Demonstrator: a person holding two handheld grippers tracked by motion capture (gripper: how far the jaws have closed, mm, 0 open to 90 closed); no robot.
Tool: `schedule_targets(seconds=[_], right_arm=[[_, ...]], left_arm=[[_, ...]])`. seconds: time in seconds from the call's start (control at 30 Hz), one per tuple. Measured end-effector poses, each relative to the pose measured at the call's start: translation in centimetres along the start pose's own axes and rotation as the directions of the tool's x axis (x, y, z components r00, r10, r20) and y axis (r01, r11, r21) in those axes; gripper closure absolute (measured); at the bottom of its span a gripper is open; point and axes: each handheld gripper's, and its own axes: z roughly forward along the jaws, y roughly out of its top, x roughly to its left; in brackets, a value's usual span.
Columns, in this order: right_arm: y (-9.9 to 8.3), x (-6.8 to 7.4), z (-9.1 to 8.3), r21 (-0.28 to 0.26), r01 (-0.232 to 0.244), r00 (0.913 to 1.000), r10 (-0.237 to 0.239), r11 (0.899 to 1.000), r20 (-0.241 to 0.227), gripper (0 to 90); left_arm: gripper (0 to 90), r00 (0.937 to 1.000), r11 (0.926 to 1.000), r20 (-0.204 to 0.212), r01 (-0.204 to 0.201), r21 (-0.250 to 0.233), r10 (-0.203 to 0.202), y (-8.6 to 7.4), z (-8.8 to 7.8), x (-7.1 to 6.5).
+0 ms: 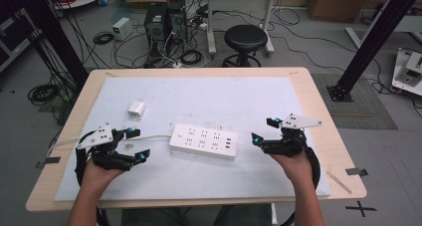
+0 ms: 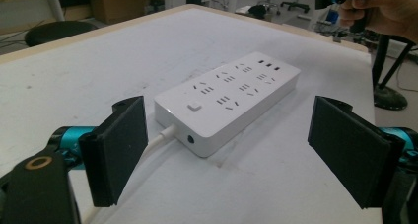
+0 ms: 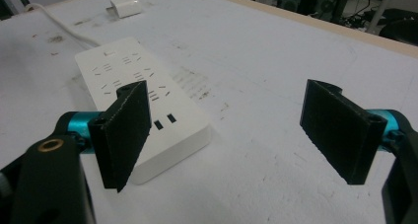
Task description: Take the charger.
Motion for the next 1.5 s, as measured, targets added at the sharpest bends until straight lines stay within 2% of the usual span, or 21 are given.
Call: schedule_targets(seconds=[0.17,0.33,0.47,0.57,0.7,0.73,0.8,0.83,0.87,0.93,1.0,1.03,1.07,1.1,1.13,1.17,1.23,1.27,1.37,1.47,1.5], right_arm=[[0.0,0.1,-0.3,0.005,0.005,1.0000,-0.005,1.000,-0.001,20.1],[0.1,0.2,-0.3,0.000,0.001,1.0000,-0.001,1.000,0.002,20.1],[0.1,0.5,-0.1,0.006,0.006,0.9998,-0.006,1.000,0.021,20.1],[0.2,0.6,0.1,0.009,0.007,0.9998,-0.008,1.000,0.019,20.1],[0.1,1.0,0.2,0.011,0.014,0.9997,-0.014,1.000,0.018,20.1],[0.0,1.2,0.3,0.016,0.008,0.9999,-0.009,1.000,0.012,20.1],[-0.1,1.2,0.4,0.017,0.013,0.9998,-0.013,1.000,0.012,20.1],[-0.1,1.2,0.4,0.017,0.013,0.9998,-0.013,1.000,0.012,20.1],[-0.2,1.4,0.4,0.028,0.012,0.9998,-0.012,1.000,0.014,20.1],[-0.2,1.4,0.4,0.025,0.012,0.9998,-0.013,1.000,0.013,20.1],[-0.2,1.4,0.3,0.024,0.010,0.9997,-0.011,1.000,0.020,20.1],[-0.2,1.4,0.3,0.023,0.009,0.9998,-0.009,1.000,0.019,20.1],[-0.2,1.3,0.3,0.020,0.016,0.9996,-0.016,1.000,0.022,20.1],[-0.2,1.4,0.2,0.023,0.011,0.9996,-0.012,1.000,0.025,20.1],[-0.2,1.4,0.2,0.024,0.003,0.9996,-0.004,1.000,0.027,20.1],[-0.2,1.3,0.2,0.024,0.005,0.9996,-0.006,1.000,0.027,20.1],[-0.3,1.2,0.2,0.023,0.005,0.9995,-0.006,1.000,0.030,20.1],[-0.3,1.2,0.2,0.023,0.002,0.9996,-0.003,1.000,0.028,20.1],[-0.4,1.2,0.2,0.027,0.002,0.9995,-0.003,1.000,0.030,20.1],[-0.6,1.2,0.0,0.028,-0.001,0.9993,0.000,1.000,0.037,20.1],[-0.6,1.2,0.0,0.028,-0.001,0.9993,0.000,1.000,0.037,20.1]], left_arm=[[15.4,0.9990,0.9993,-0.030,-0.032,0.020,0.032,1.1,-0.8,0.2],[15.4,0.9957,0.9979,-0.088,-0.022,0.062,0.028,2.3,-0.7,1.6],[15.4,0.9845,0.9950,-0.175,0.008,0.100,0.010,3.6,0.1,3.3],[15.5,0.9738,0.9937,-0.227,0.041,0.104,-0.017,4.7,0.7,4.5],[15.5,0.9517,0.9888,-0.304,0.081,0.125,-0.040,5.9,1.3,6.4],[15.5,0.9424,0.9876,-0.332,0.086,0.131,-0.038,6.1,1.5,6.9],[15.5,0.9283,0.9834,-0.368,0.110,0.144,-0.050,6.4,1.9,8.0],[15.5,0.9283,0.9834,-0.368,0.110,0.144,-0.050,6.4,1.9,8.0],[15.5,0.9178,0.9754,-0.393,0.135,0.174,-0.057,6.5,2.6,9.5],[15.5,0.9076,0.9665,-0.415,0.161,0.200,-0.065,6.4,3.4,10.6],[15.5,0.8965,0.9629,-0.438,0.173,0.207,-0.067,6.3,4.0,11.5],[15.5,0.8849,0.9632,-0.454,0.202,0.177,-0.102,6.0,4.4,12.1],[15.5,0.8808,0.9608,-0.460,0.214,0.177,-0.111,5.8,4.6,12.4],[15.5,0.8679,0.9540,-0.480,0.241,0.179,-0.129,5.3,5.1,12.8],[15.5,0.8624,0.9490,-0.488,0.254,0.186,-0.135,5.0,5.4,13.1],[15.5,0.8539,0.9381,-0.502,0.274,0.211,-0.137,4.5,5.8,13.6],[15.5,0.8451,0.9249,-0.520,0.289,0.247,-0.125,3.8,6.4,14.1],[15.5,0.8372,0.9207,-0.533,0.296,0.254,-0.123,3.6,6.7,14.3],[15.5,0.8293,0.9145,-0.548,0.301,0.270,-0.112,2.9,7.2,14.8],[15.5,0.8255,0.9024,-0.553,0.318,0.290,-0.113,2.3,7.6,15.2],[15.5,0.8255,0.9024,-0.553,0.318,0.290,-0.113,2.3,7.6,15.2]])
